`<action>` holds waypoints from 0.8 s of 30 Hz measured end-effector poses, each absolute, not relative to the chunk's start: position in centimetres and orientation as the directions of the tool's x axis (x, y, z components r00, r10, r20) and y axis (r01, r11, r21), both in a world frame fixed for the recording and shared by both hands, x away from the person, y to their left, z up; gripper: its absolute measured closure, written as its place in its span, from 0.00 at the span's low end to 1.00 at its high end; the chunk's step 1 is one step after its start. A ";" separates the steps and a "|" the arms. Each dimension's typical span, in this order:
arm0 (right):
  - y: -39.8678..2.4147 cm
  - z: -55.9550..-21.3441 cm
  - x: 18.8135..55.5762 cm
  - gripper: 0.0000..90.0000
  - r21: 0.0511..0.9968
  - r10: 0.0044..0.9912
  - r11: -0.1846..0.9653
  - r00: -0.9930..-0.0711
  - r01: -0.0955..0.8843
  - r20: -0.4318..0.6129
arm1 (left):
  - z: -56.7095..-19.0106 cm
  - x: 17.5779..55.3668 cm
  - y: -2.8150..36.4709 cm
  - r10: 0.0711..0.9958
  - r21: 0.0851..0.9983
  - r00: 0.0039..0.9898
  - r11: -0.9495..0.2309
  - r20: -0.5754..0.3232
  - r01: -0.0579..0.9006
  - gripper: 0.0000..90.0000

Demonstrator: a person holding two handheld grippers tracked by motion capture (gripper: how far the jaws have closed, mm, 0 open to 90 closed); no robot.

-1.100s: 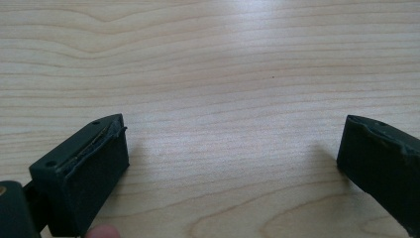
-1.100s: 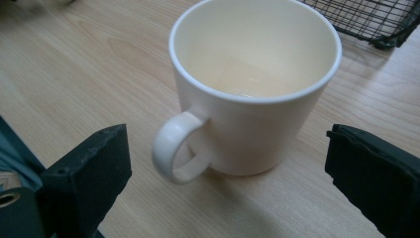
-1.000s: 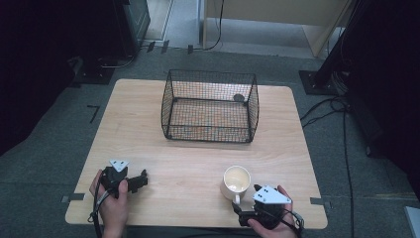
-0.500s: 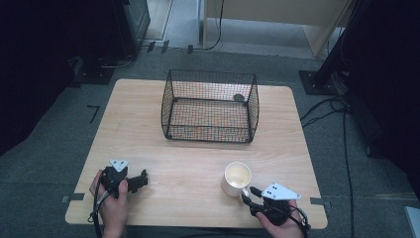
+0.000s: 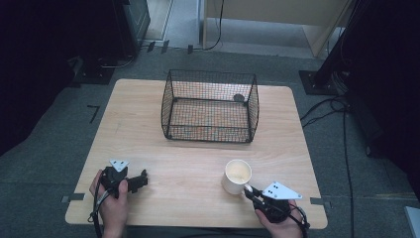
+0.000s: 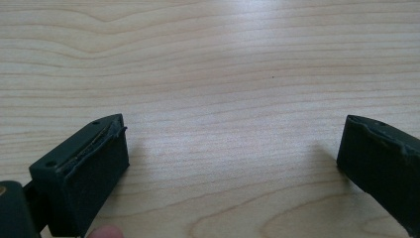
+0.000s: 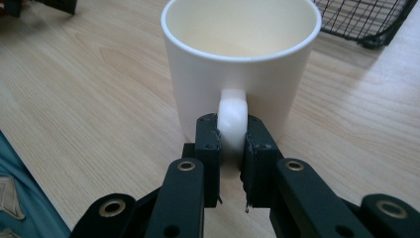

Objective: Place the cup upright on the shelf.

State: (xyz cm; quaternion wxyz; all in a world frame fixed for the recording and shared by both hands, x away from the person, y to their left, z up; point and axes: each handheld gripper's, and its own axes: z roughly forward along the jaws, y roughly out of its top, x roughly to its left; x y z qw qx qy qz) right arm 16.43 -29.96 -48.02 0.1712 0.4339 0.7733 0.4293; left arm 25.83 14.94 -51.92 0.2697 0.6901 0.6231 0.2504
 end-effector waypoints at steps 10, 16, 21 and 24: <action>-29.9 -47.0 16.2 0.90 0.844 0.812 0.285 -0.582 0.455 0.040 | -51.9 25.8 14.9 0.995 0.685 0.098 -0.078 0.009 0.725 0.00; -29.8 -46.0 16.1 0.90 0.858 0.811 0.286 -0.584 0.427 0.021 | -51.9 25.8 14.9 0.995 0.684 0.098 -0.078 0.009 0.725 0.00; -29.9 -44.6 16.5 0.90 0.874 0.810 0.274 -0.586 0.402 0.016 | -51.9 25.8 15.0 0.995 0.683 0.099 -0.080 0.011 0.726 0.00; -29.7 -44.1 16.6 0.90 0.877 0.810 0.273 -0.587 0.396 0.013 | -51.9 25.8 14.9 0.995 0.684 0.098 -0.079 0.010 0.725 0.00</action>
